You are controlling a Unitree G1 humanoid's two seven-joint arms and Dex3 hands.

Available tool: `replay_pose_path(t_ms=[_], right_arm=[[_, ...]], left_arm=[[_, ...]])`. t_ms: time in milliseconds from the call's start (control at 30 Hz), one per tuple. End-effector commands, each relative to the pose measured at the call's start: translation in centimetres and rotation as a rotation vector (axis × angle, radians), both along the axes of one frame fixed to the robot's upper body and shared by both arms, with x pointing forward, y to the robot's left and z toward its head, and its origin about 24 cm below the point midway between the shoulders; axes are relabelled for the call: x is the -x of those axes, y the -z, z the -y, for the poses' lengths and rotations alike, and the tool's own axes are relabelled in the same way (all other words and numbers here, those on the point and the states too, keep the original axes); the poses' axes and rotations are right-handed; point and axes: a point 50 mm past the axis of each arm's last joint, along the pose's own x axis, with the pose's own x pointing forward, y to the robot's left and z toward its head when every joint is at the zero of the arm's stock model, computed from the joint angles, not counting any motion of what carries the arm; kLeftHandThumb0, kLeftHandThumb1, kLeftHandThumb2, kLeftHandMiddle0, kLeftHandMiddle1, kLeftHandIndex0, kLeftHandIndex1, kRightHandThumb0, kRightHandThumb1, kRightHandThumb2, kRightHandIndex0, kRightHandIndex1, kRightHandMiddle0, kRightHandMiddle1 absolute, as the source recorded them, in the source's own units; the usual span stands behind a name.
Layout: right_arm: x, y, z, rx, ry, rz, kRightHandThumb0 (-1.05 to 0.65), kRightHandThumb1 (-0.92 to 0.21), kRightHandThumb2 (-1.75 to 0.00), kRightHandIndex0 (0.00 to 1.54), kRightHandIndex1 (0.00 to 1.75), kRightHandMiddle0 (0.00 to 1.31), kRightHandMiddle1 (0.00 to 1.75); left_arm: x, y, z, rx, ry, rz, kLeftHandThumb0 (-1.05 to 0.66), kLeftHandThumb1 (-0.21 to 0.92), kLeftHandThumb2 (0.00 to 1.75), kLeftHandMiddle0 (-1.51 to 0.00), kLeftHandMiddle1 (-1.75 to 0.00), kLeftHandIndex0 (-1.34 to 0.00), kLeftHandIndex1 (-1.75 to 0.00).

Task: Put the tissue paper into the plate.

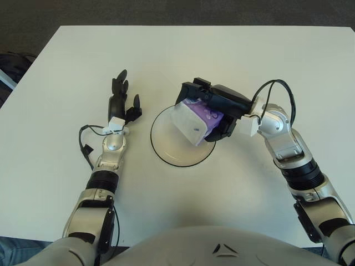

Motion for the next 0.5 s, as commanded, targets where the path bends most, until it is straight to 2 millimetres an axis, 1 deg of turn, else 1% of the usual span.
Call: replay_pose_path(t_ms=[0, 467], right_arm=[[0.77, -0.24, -0.27, -0.05, -0.045, 0.031, 0.0, -0.15, -1.5, 0.75, 1.68, 0.52, 1.75], [1.0, -1.11, -0.81, -0.024, -0.055, 0.026, 0.0, -0.15, -1.51, 0.75, 1.72, 0.51, 1.75]], left_arm=[[7.17, 10.56, 1.19, 0.036, -0.028, -0.407, -0.67, 0.92, 0.8, -0.32, -0.01, 0.0, -0.59], [7.09, 10.44, 1.53, 0.055, -0.015, -0.407, -0.65, 0.92, 0.8, -0.3, 0.0, 0.0, -0.58]])
